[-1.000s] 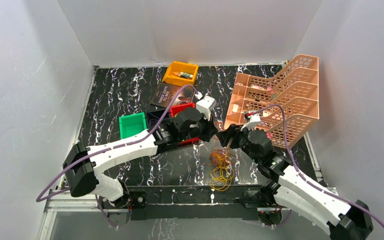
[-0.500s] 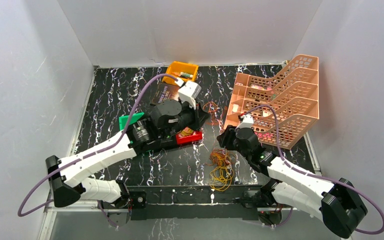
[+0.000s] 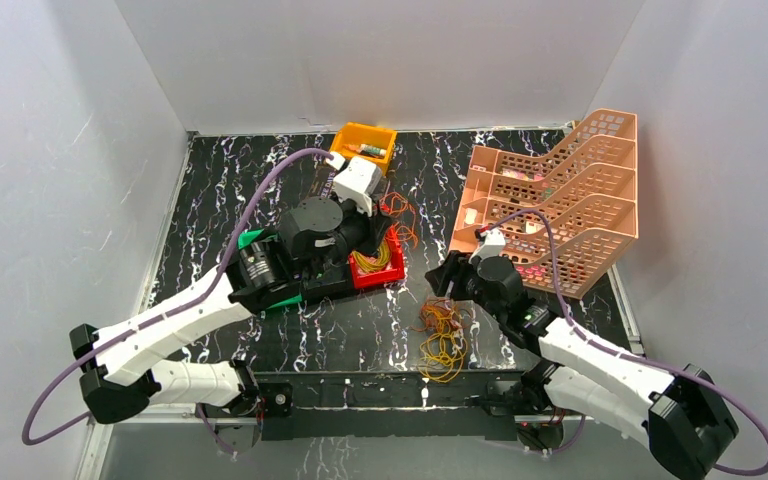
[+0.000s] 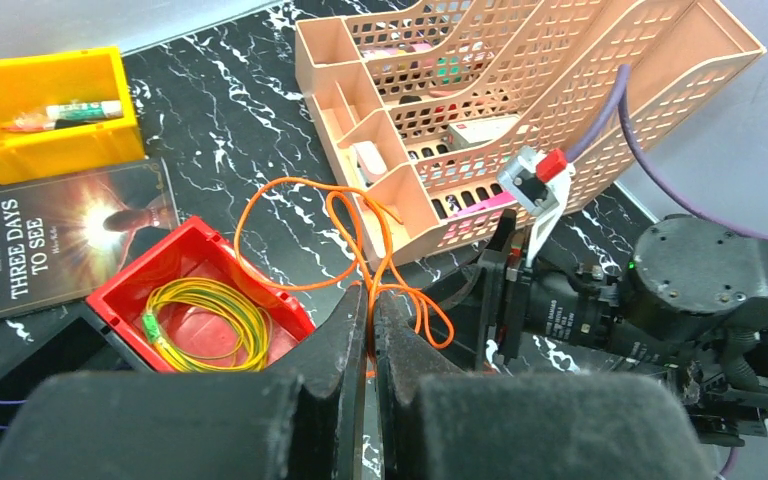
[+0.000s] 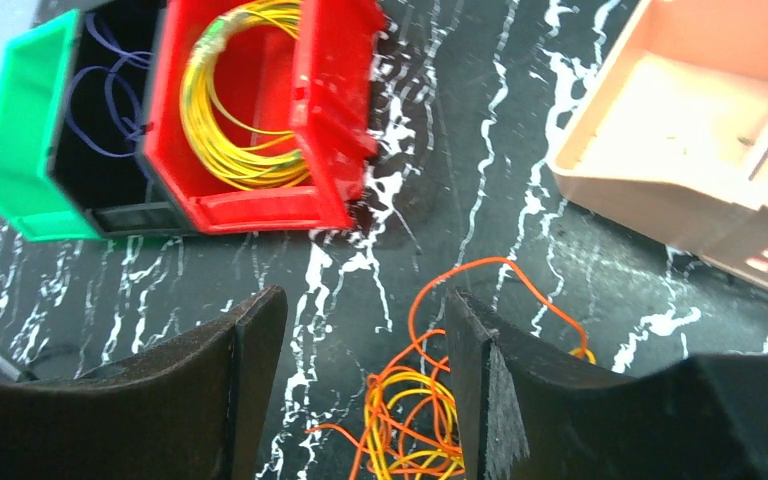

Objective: Untangle the cables

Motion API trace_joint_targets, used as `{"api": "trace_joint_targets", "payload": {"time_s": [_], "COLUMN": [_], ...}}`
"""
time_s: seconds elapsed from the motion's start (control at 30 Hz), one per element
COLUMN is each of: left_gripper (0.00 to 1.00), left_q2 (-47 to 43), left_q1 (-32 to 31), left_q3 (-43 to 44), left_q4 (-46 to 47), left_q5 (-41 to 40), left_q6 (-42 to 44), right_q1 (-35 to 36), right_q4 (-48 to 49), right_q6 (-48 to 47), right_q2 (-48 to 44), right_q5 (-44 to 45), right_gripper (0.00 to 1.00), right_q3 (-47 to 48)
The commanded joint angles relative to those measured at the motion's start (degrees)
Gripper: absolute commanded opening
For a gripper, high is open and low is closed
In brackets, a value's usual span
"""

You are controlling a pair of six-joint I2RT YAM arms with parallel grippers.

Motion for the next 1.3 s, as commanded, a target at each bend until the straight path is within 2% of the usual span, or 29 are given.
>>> {"api": "trace_joint_targets", "payload": {"time_s": [0.0, 0.1, 0.3, 0.43, 0.5, 0.57, 0.63, 0.9, 1.13, 1.27], "left_gripper": [0.00, 0.00, 0.00, 0.00, 0.00, 0.00, 0.00, 0.00, 0.00, 0.00], "left_q2": [-3.26, -3.47, -3.23, -1.94, -0.67, 0.97, 1.13, -0.81, 1.08, 2.82], "left_q1": [0.27, 0.35, 0.35, 0.63, 1.48, 5.07, 11.39, 29.05, 34.85, 35.50], "left_q3": [2.45, 2.12, 1.52, 1.31, 2.53, 4.57, 4.89, 1.68, -4.82, -7.72], "left_q4": [-1.28, -0.98, -2.98, -7.03, -12.11, -18.77, -23.06, -29.99, -31.79, -31.71], "left_q5": [-0.85, 0.34, -2.92, -11.97, -19.26, -22.55, -19.83, -17.24, -20.18, -18.90], "left_q6": [3.98, 5.32, 6.89, 8.08, 6.36, 2.51, -0.54, -5.29, -5.01, -4.84], "right_q1": [-0.25, -0.23, -0.31, -0.27, -0.27, -0.25, -0.24, -0.28, -0.24, -0.29], "right_q4": [6.51, 6.41, 5.83, 5.59, 5.15, 4.98, 5.14, 5.26, 4.56, 4.50], "right_q6": [-4.35, -5.74, -8.42, -9.75, -9.90, -9.84, -9.70, -9.82, -10.52, -10.60], "right_q2": [-3.14, -5.91, -10.21, -10.50, -10.00, -9.48, -8.95, -7.18, -6.31, -6.35], "right_q5": [-6.18, -7.59, -7.87, -8.45, -8.45, -8.48, -8.61, -8.96, -9.35, -9.17], "right_gripper": [0.68, 0.69, 0.70, 0.70, 0.70, 0.70, 0.70, 0.70, 0.70, 0.70], "right_q3": [-0.25, 0.23, 1.43, 1.92, 2.03, 1.90, 1.75, 2.23, 3.00, 3.08]}}
